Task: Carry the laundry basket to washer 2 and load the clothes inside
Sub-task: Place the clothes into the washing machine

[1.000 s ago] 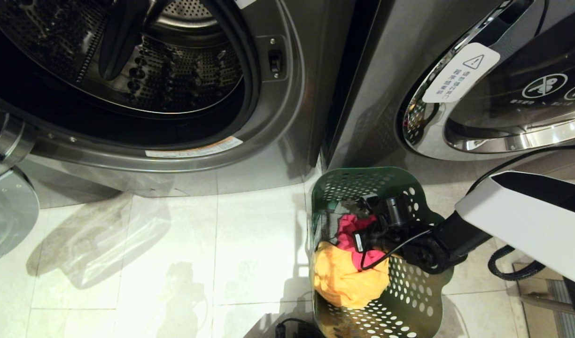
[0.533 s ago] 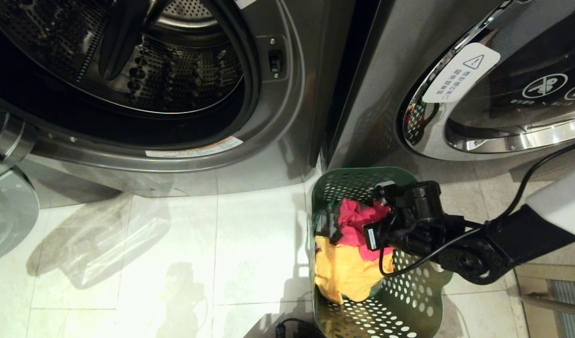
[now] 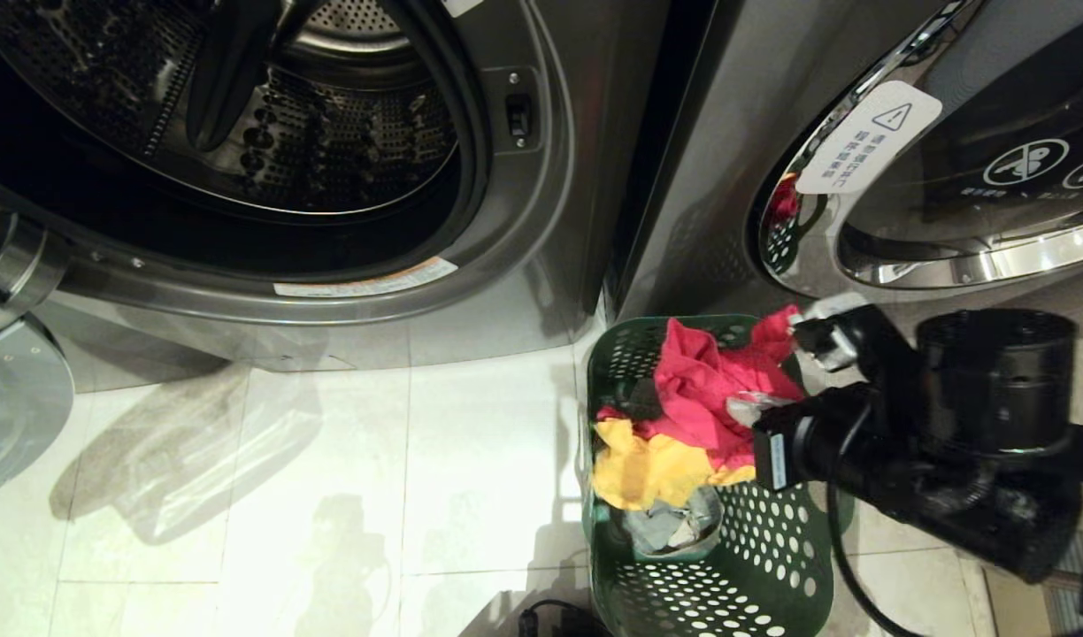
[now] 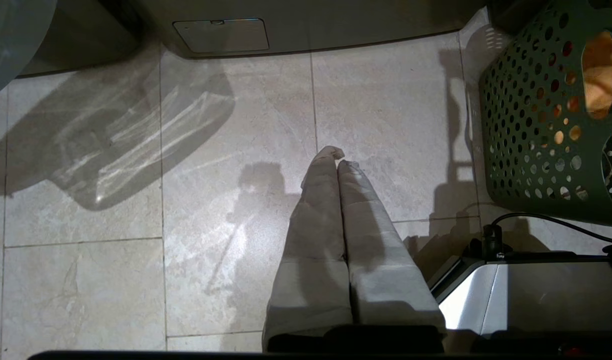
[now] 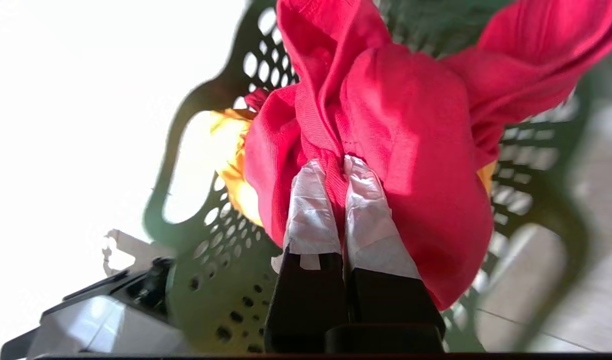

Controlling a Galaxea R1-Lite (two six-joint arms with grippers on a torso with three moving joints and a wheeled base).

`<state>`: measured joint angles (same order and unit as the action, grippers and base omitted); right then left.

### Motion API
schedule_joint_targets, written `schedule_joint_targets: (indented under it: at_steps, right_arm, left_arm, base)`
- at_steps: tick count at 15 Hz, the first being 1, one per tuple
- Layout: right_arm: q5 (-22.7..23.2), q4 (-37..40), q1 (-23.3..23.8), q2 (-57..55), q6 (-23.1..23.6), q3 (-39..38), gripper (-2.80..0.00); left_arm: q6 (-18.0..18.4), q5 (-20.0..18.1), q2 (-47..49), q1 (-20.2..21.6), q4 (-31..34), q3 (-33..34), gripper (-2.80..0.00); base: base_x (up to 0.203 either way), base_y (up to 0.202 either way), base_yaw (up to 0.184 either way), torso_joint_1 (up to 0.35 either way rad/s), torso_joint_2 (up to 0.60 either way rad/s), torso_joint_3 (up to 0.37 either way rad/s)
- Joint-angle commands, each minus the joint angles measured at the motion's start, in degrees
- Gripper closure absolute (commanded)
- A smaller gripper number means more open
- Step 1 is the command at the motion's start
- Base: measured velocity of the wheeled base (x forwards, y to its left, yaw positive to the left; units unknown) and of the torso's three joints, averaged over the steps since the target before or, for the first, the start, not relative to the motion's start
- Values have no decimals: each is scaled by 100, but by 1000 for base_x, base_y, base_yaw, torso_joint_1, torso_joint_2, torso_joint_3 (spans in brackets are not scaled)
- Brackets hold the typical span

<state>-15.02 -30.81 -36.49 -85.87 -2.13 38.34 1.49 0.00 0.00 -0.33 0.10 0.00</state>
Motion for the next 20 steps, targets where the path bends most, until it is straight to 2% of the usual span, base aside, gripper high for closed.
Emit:
schedule_joint_targets:
  at_steps: [1,4,9,14,18,20]
  right_arm:
    - [-430,373,-411,1423,30,-206,0]
    - [-950,991,-542,2520,117,-251,0]
    - [-990,2404,-576,3618,260,465,0]
    - [-609,2545,-578,3806,263,1030,0]
    - [240,3547,-578,4214,255,1310,0]
    - [368,3688,-578,4217,257,1309,0]
  left_arm:
    - [1,0,2,-2,1,0,0]
    - [1,0,0,-2,-1,0,0]
    - [1,0,0,-2,-1,0,0]
    - [1,0,8,-2,-1,0,0]
    - [1,0,5,-2,-1,0,0]
    - [13,0,8,-2,0,0,0]
  base:
    - [0,0,0,0,0,0]
    - [0,0,0,0,0,0]
    - [0,0,0,0,0,0]
    - [0,0,0,0,0,0]
    - [0,0,0,0,0,0]
    - [0,0,0,0,0,0]
